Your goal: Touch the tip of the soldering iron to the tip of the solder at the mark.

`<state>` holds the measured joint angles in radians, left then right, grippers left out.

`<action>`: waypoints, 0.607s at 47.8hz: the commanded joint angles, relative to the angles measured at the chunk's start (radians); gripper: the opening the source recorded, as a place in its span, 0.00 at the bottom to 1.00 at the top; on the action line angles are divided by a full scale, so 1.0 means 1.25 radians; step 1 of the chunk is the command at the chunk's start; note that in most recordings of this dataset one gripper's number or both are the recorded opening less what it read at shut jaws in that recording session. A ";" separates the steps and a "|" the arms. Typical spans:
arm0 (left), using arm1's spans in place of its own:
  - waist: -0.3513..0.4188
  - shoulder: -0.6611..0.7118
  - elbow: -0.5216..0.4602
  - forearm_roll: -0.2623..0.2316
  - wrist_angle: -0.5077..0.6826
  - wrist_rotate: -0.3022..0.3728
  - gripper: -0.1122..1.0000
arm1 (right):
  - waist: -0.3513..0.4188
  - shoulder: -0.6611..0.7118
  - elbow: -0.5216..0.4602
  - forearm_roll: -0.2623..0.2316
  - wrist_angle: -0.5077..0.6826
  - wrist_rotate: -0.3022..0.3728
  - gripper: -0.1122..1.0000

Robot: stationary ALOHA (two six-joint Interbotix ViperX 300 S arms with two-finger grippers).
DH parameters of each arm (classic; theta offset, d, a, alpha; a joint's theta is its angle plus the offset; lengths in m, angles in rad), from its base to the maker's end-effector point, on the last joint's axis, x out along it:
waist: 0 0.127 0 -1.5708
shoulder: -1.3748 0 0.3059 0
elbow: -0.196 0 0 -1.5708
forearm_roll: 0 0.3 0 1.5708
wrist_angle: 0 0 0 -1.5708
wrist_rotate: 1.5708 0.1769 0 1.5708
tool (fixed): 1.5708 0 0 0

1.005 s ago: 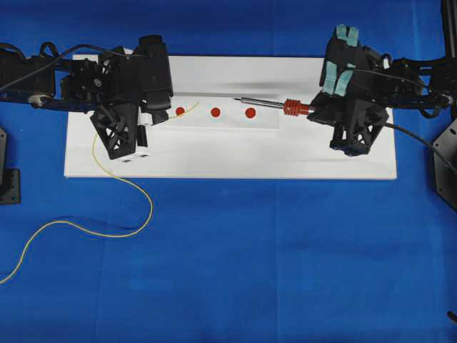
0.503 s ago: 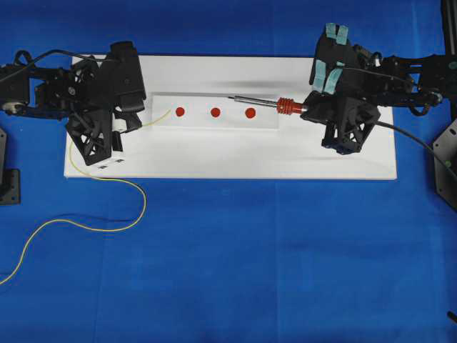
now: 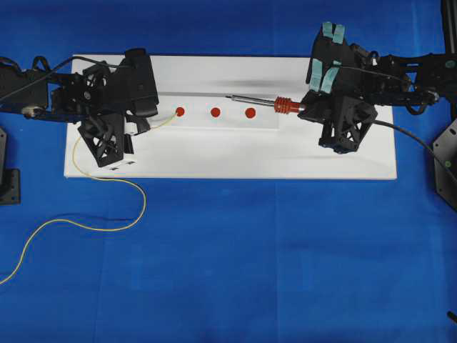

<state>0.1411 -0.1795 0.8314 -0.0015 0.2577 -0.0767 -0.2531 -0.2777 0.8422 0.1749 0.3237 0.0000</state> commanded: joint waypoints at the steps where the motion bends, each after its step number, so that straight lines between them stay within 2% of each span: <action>1: 0.001 -0.005 -0.020 0.001 -0.009 0.001 0.11 | -0.001 -0.005 -0.021 -0.001 -0.006 -0.001 0.16; 16: 0.001 -0.004 -0.015 0.001 -0.006 -0.002 0.11 | 0.011 0.007 -0.033 -0.001 -0.004 0.000 0.16; 29: 0.001 -0.004 -0.015 0.001 -0.006 -0.009 0.11 | 0.017 0.081 -0.112 -0.013 0.033 -0.004 0.16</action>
<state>0.1411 -0.1749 0.8299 -0.0031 0.2546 -0.0874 -0.2316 -0.1887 0.7563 0.1687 0.3543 -0.0031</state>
